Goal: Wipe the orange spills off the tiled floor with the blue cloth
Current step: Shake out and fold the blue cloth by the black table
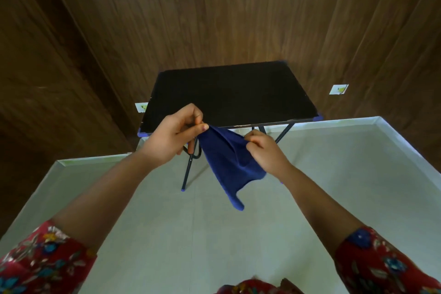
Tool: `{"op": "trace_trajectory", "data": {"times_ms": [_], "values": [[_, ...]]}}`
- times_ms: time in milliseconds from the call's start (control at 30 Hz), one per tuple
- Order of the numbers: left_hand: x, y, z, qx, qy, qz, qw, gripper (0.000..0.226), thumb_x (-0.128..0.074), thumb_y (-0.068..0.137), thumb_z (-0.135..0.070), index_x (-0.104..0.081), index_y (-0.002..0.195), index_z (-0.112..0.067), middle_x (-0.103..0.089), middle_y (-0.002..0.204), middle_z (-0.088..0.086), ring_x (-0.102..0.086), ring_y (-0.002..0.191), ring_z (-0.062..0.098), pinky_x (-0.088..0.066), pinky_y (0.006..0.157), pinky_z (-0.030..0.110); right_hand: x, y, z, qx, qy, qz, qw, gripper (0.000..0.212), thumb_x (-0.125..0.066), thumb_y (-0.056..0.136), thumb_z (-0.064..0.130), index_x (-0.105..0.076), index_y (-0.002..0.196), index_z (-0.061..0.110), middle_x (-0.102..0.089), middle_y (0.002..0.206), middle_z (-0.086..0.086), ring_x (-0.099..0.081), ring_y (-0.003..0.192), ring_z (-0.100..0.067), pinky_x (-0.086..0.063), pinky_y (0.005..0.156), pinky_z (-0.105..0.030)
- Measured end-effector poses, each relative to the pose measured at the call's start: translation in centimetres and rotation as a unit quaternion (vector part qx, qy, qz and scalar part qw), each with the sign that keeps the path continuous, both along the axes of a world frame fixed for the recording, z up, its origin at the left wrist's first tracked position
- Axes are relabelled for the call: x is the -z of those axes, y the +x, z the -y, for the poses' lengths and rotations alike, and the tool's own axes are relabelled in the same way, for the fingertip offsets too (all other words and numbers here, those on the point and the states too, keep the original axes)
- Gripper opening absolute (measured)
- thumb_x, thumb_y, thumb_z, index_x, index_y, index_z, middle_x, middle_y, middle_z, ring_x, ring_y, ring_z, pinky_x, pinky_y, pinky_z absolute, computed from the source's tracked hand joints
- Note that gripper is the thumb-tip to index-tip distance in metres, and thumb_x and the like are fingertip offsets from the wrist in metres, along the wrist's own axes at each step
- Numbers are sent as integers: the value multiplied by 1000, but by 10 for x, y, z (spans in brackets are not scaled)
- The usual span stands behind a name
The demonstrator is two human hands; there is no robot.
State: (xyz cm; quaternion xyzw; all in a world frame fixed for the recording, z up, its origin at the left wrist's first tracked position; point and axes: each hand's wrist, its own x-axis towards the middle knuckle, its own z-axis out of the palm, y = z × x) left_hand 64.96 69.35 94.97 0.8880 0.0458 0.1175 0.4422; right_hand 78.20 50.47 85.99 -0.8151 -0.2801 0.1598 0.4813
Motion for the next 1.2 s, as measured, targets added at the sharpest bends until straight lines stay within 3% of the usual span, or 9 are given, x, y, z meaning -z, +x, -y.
{"op": "trace_trajectory", "data": {"times_ms": [167, 367, 467, 567, 733, 933, 1033, 1100, 1200], "values": [[-14, 29, 2, 40, 90, 12, 995, 16, -52, 96, -24, -42, 84, -23, -58, 74, 5, -62, 63, 21, -55, 55, 32, -5, -8, -29, 21, 34, 86, 996, 58, -48, 72, 74, -59, 71, 17, -52, 84, 8, -58, 74, -11, -43, 68, -28], [-18, 48, -11, 36, 207, -19, 977, 24, -55, 94, -24, -39, 79, -31, -48, 69, -2, -44, 56, 9, -41, 54, 26, 10, 18, -41, 5, -64, 155, 986, 4, -62, 76, 23, -59, 73, 23, -56, 95, 6, -60, 83, -24, -38, 64, -30], [-11, 43, -24, 18, 214, -56, 975, 19, -61, 91, -27, -45, 80, -29, -50, 67, -8, -46, 56, 6, -39, 54, 20, 15, 43, -30, 11, -101, 146, 984, 12, -60, 75, 16, -69, 76, 23, -57, 92, 9, -60, 84, -21, -45, 68, -31], [-5, 38, -35, 18, 256, -65, 964, 14, -69, 84, -31, -56, 81, -28, -56, 72, -12, -54, 70, 4, -39, 58, 17, 4, 64, -18, -44, -17, 140, 989, 11, -69, 77, 14, -76, 81, 23, -52, 82, 14, -56, 74, -9, -44, 70, -29], [0, 31, -47, -29, 230, 12, 973, 30, -79, 75, -20, -55, 72, -37, -56, 72, -13, -56, 71, 10, -43, 59, 16, -30, 80, -6, -101, 29, 83, 991, 13, -73, 81, 3, -76, 86, 14, -60, 92, 6, -65, 83, -25, -51, 78, -35], [16, 35, -52, -153, 135, 73, 976, 40, -82, 68, -2, -63, 94, -25, -60, 98, -2, -63, 77, 15, -54, 68, 16, -55, 75, -9, -51, 59, 64, 995, 23, -65, 78, -2, -75, 80, 20, -73, 80, 1, -69, 76, -11, -56, 73, -22], [20, 37, -58, -161, 37, -9, 986, 62, -81, 70, -3, -55, 117, -34, -57, 112, -9, -65, 76, 16, -57, 72, 24, -65, 73, -6, -82, 68, 64, 992, 29, -61, 82, -4, -74, 84, 23, -72, 80, 6, -68, 77, -4, -53, 70, -14], [24, 38, -59, -135, 25, -80, 987, 41, -74, 79, -6, -61, 111, -27, -62, 100, -8, -63, 82, 14, -54, 75, 24, -68, 72, -5, -99, 70, 66, 990, 30, -60, 84, -4, -73, 90, 23, -72, 83, 7, -68, 81, -4, -54, 72, -15], [29, 44, -59, -187, 80, -48, 978, 15, -68, 84, -8, -64, 92, -20, -65, 89, 3, -62, 80, 18, -52, 70, 26, -67, 72, -8, -101, 12, -18, 995, 34, -55, 87, -2, -67, 107, 23, -70, 85, 2, -68, 79, -9, -56, 63, -20]]}}
